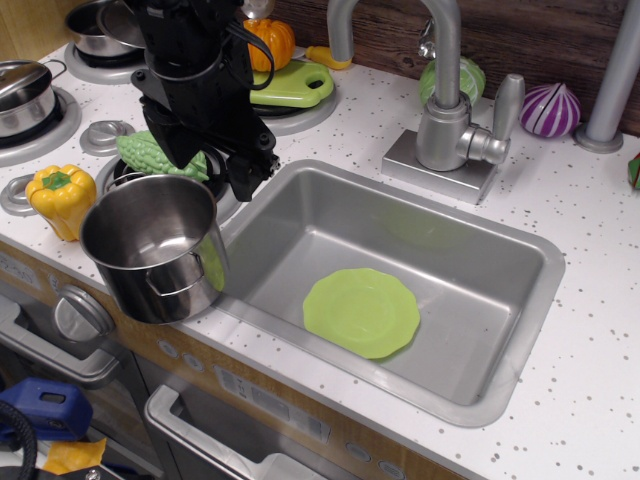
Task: Put pot in sink
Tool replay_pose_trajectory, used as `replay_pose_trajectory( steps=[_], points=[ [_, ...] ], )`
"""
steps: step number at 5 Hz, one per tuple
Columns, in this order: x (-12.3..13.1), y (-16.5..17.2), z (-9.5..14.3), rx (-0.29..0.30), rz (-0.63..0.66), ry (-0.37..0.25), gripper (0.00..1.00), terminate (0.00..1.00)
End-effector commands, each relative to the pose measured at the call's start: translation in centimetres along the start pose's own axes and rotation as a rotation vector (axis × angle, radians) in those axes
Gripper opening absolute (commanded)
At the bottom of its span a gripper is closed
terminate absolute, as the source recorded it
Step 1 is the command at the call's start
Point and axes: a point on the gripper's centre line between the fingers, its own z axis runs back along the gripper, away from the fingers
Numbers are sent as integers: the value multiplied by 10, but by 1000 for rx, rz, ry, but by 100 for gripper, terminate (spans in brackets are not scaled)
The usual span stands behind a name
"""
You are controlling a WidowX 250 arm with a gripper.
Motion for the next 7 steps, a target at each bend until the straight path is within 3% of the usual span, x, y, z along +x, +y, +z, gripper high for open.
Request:
replay_pose_trajectory(
  steps=[1,3,5,6,7],
  points=[
    [-1,11,-5,52,89,-19,100,0],
    [-17,11,-10,63,196,12,100,0],
    [-27,-1,-30,17,274,-4,100,0],
    [-31,-2,-43,-45,273,-4,100,0],
    [-36,-3,-53,-74,252,8,0,0]
  ],
)
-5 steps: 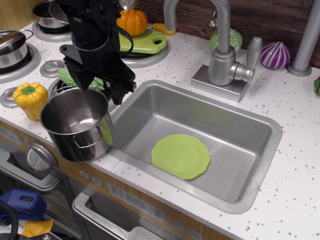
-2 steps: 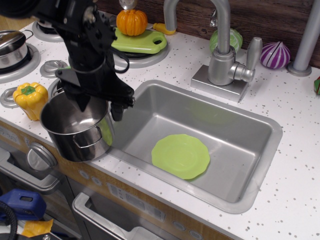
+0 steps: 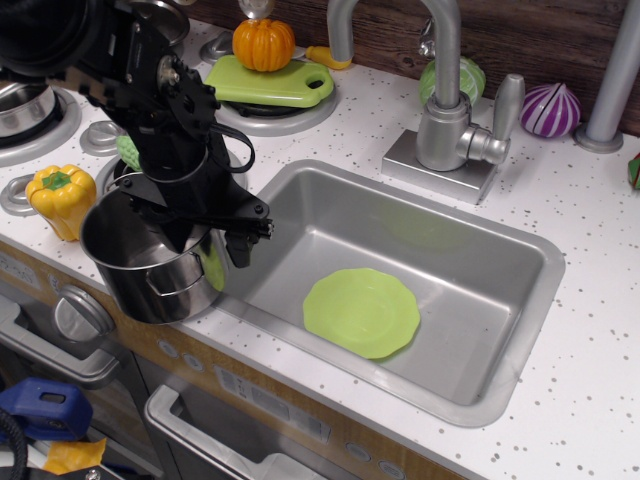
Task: Put pot in sink
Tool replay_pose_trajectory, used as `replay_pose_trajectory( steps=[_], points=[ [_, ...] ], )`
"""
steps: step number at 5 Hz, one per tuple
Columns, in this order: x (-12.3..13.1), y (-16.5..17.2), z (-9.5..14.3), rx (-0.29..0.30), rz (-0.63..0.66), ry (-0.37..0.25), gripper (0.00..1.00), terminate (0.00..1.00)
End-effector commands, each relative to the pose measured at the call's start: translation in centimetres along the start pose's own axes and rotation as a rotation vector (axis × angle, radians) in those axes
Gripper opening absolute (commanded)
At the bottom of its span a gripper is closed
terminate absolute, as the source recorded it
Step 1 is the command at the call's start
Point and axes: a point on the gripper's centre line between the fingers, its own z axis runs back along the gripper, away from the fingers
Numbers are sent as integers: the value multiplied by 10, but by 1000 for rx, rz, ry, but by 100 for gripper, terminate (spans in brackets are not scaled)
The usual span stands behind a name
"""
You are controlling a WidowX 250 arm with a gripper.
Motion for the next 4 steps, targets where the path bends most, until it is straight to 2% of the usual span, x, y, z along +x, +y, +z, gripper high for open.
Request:
replay_pose_trajectory(
  steps=[1,2,3,4],
  points=[
    [3,7,4,17,-42,4,0,0],
    [5,-1,19,95,-182,-11,0,0],
    [16,-12,38,120,-244,-4,0,0],
    [49,-29,55,84,-335,-10,0,0]
  ],
)
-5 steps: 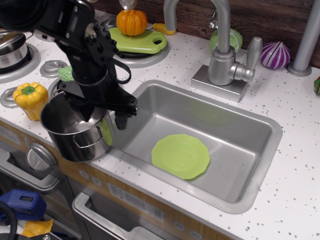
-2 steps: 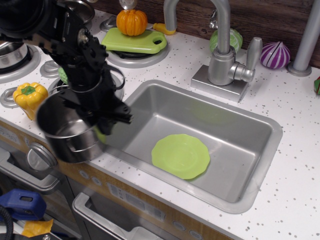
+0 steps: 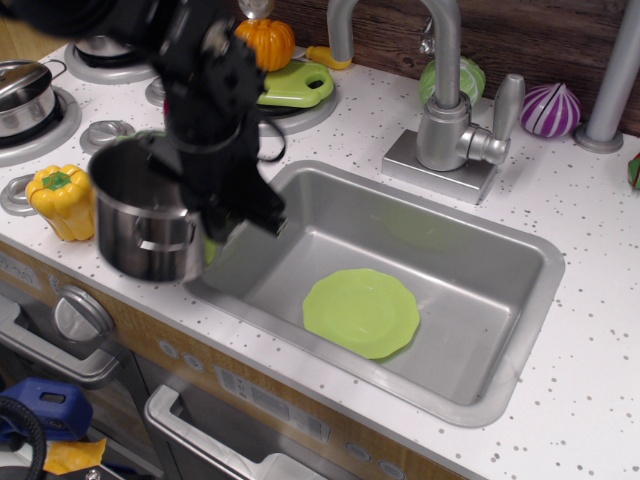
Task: Put pot in sink
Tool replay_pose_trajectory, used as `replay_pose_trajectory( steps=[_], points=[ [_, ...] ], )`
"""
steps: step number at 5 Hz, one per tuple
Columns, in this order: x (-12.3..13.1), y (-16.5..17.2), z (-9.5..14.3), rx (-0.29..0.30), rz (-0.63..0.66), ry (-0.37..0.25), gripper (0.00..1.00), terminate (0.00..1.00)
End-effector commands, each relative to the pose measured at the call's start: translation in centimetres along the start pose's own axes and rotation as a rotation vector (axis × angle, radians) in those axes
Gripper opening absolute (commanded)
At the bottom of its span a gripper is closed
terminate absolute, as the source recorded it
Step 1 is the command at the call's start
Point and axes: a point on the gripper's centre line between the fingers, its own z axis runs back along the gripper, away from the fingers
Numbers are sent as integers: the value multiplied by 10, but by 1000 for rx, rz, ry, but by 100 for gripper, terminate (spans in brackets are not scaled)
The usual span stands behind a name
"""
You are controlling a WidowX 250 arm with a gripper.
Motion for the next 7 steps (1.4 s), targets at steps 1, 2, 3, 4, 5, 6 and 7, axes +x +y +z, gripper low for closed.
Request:
replay_pose_trajectory(
  steps=[1,2,3,4,5,6,7],
  points=[
    [55,-19,21,-51,-50,-113,0,0],
    [76,-45,1,-88,-19,-186,0,0],
    [75,-72,-13,-99,27,-222,0,0],
    [71,-87,-11,-94,71,-217,0,0],
    [62,-93,-14,-78,93,-242,0,0],
    [60,-95,-19,-94,145,-298,100,0],
    [60,-95,-19,-94,145,-298,100,0]
  ],
)
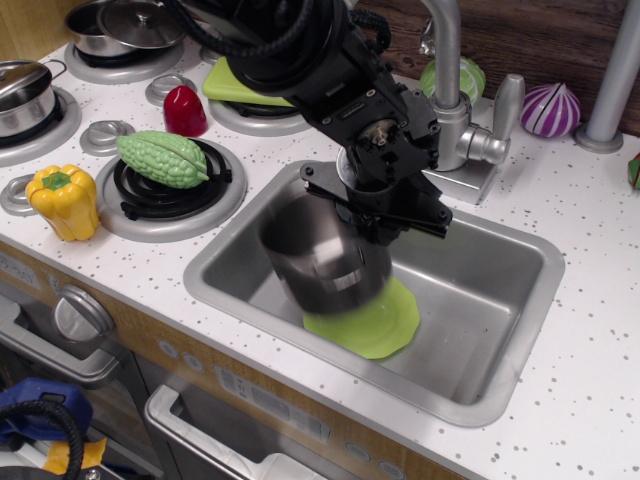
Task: Put pot in sink
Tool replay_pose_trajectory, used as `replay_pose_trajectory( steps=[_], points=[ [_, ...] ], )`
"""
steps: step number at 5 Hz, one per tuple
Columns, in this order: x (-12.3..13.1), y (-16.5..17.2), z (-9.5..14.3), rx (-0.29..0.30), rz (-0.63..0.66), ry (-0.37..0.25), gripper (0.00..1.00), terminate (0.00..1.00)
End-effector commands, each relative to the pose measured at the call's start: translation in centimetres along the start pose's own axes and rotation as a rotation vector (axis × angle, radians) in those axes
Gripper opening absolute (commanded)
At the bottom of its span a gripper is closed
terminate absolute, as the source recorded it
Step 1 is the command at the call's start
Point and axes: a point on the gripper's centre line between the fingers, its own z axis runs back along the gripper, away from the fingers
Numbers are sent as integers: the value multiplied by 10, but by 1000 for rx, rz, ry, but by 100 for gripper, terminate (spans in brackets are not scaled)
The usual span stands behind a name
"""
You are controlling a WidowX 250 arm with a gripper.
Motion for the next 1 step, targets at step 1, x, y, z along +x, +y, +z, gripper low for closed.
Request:
replay_pose_trajectory(
  steps=[1],
  points=[
    [9,-4,9,-16,-3,-41,100,100]
  ],
)
